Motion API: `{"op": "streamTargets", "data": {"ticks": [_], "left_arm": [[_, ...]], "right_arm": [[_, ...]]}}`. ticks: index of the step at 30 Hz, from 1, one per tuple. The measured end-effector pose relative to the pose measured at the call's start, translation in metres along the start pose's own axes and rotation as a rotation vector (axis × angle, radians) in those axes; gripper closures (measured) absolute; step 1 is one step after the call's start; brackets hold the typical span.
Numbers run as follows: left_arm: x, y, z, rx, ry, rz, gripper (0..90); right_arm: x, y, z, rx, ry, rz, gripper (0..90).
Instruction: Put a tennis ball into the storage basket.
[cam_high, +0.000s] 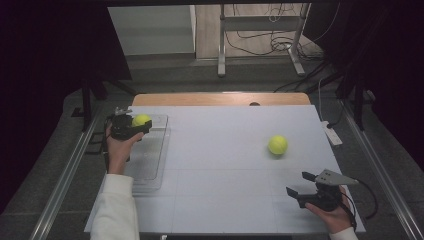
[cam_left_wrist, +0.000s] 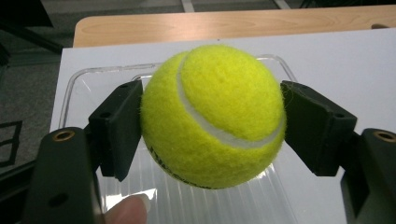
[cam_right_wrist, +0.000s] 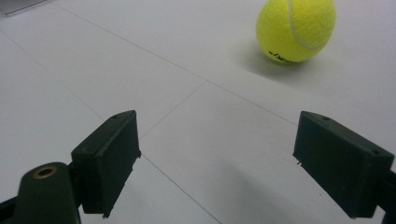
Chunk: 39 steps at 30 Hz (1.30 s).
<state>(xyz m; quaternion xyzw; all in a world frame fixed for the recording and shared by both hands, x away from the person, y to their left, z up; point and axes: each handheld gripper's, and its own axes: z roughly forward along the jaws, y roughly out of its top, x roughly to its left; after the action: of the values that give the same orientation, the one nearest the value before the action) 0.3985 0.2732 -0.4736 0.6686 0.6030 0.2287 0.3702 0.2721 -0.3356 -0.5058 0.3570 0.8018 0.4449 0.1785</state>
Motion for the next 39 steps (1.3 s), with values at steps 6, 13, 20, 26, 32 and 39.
{"op": "streamTargets", "data": {"ticks": [6, 13, 20, 26, 32, 39], "left_arm": [[0.001, -0.002, 0.005, 0.034, 0.008, 0.005, 26.2], [0.002, -0.004, 0.013, 0.070, 0.030, 0.015, 26.2], [0.004, -0.006, 0.020, 0.111, 0.044, 0.023, 26.0], [0.005, -0.007, 0.021, 0.121, 0.058, 0.033, 25.9], [0.004, -0.008, 0.023, 0.131, 0.073, 0.038, 25.6], [-0.002, -0.006, 0.020, 0.108, 0.066, 0.066, 18.3]], "right_arm": [[0.000, 0.000, 0.000, -0.003, 0.002, 0.002, 14.5], [0.000, 0.000, 0.000, -0.002, 0.001, 0.003, 14.5], [-0.001, 0.000, 0.000, -0.003, 0.001, 0.002, 14.5], [-0.001, 0.000, 0.000, -0.002, 0.002, 0.003, 14.5], [-0.001, -0.001, 0.000, 0.001, -0.002, 0.000, 14.5], [0.000, 0.000, 0.000, 0.000, -0.001, -0.001, 14.5]]}}
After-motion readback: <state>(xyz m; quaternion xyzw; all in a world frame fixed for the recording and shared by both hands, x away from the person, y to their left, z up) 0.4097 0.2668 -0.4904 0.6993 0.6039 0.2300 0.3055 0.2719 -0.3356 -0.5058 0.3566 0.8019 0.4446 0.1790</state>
